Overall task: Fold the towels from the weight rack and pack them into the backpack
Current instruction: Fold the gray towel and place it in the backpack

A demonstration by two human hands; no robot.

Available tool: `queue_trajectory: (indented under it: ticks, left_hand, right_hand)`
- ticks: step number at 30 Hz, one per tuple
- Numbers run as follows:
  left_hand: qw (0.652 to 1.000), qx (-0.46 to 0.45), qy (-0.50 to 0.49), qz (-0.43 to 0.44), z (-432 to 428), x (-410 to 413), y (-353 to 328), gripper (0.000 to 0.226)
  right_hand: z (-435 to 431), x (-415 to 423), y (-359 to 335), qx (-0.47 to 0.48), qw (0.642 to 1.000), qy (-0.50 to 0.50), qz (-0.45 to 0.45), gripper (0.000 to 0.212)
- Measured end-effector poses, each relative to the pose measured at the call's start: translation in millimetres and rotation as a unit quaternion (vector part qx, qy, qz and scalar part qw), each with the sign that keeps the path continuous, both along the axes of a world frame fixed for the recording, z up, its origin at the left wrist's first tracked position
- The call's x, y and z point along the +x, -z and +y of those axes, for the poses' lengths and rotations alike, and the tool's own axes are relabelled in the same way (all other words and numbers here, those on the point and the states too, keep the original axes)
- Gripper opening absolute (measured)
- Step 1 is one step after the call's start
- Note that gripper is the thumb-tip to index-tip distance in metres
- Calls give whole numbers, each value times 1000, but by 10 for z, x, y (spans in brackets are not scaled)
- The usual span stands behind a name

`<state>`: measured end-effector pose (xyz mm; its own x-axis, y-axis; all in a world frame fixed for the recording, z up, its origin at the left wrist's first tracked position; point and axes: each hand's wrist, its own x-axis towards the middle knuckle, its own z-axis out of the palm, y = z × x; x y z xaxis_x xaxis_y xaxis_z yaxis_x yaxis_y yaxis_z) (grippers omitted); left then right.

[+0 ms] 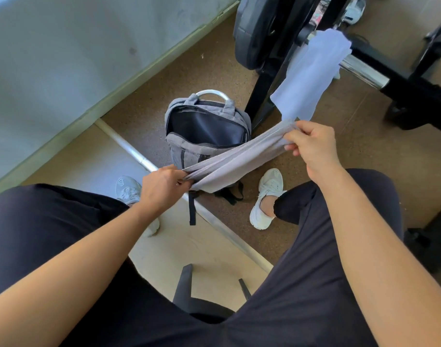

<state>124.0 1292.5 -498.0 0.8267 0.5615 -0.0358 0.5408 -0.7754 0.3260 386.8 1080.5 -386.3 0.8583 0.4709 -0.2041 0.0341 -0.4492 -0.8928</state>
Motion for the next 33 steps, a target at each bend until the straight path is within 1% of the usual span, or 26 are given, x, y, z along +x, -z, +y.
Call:
queue_trajectory:
  ticks: [2,4,5,6,7,10,12,13,15,16,18,19,20,21,22,23,24,25,26,27,28,29,30,31,33]
  left_hand:
    - [997,-73,32,5,162,-66,-60,22]
    - [985,-160,69,18,304,-114,-202,29]
    - [978,-199,60,17,353,-125,-310,29]
    - [971,-236,41,2,379,-127,-418,22]
    - [966,-259,22,-19,389,-127,-526,17]
    - [946,-311,-22,-87,456,-176,-694,17]
    - [920,-366,-41,-131,527,-201,-740,40]
    - [901,-401,-58,-157,542,-201,-773,45]
    - [853,-461,-111,-220,546,-198,-803,40]
    - [816,-503,-145,-247,546,-194,-819,36]
    - [725,-595,-211,-276,513,-162,-875,23]
    - [681,-631,-236,-285,475,-136,-910,13]
    - [645,-655,-263,-293,446,-111,-932,9]
    - [619,-663,-296,-300,406,-92,-947,13]
    - [612,-651,-334,-301,385,-91,-913,19]
    - [596,-649,-364,-302,366,-114,-847,27]
    - [564,-676,-380,-283,342,-133,-778,41]
    - [530,-719,-379,-241,288,-142,-769,66]
    - [511,-756,-365,-188,250,-155,-754,90]
    - [512,-772,-348,-146,223,-162,-712,100]
    - [537,-761,-343,-121,195,-147,-688,93]
    - [576,-732,-347,-106,162,-116,-684,75]
    - [603,-707,-354,-102,154,-97,-655,59]
    - [615,-697,-354,-108,141,-87,-635,53]
    - [621,-687,-353,-134,144,-78,-605,49]
  right_hand:
    - [30,-13,20,-55,997,-4,-44,32]
    - [65,-33,26,-90,992,-19,-86,34]
    - [80,-39,29,-98,991,-23,-91,32]
    - [91,-40,44,-100,991,-24,-87,30]
    - [97,-43,50,-99,992,-26,-79,28]
    - [107,-55,58,-78,994,-45,-54,20]
    - [120,-65,52,-48,996,-66,-30,16]
    - [132,-71,48,-27,997,-76,-16,15]
    - [169,-118,26,15,995,-94,2,12]
    - [194,-157,19,27,995,-100,3,13]
    - [239,-235,29,36,993,-108,-4,17]
    - [259,-269,41,36,993,-113,-7,19]
    - [278,-301,50,29,993,-116,-9,21]
    - [299,-328,54,21,993,-117,-8,23]
    - [323,-352,65,12,993,-114,-5,24]
    - [341,-365,83,4,994,-110,0,25]
    - [359,-372,101,-2,994,-106,9,23]
    - [372,-372,117,-5,995,-101,19,20]
    - [377,-360,136,-7,995,-94,26,17]
    - [373,-340,148,-7,996,-86,26,15]
    - [363,-314,150,-6,997,-79,23,15]
    - [347,-288,137,-4,997,-75,19,15]
    - [331,-267,119,0,997,-76,15,15]
    - [320,-252,97,6,997,-79,11,14]
    - [313,-234,54,25,996,-89,8,11]
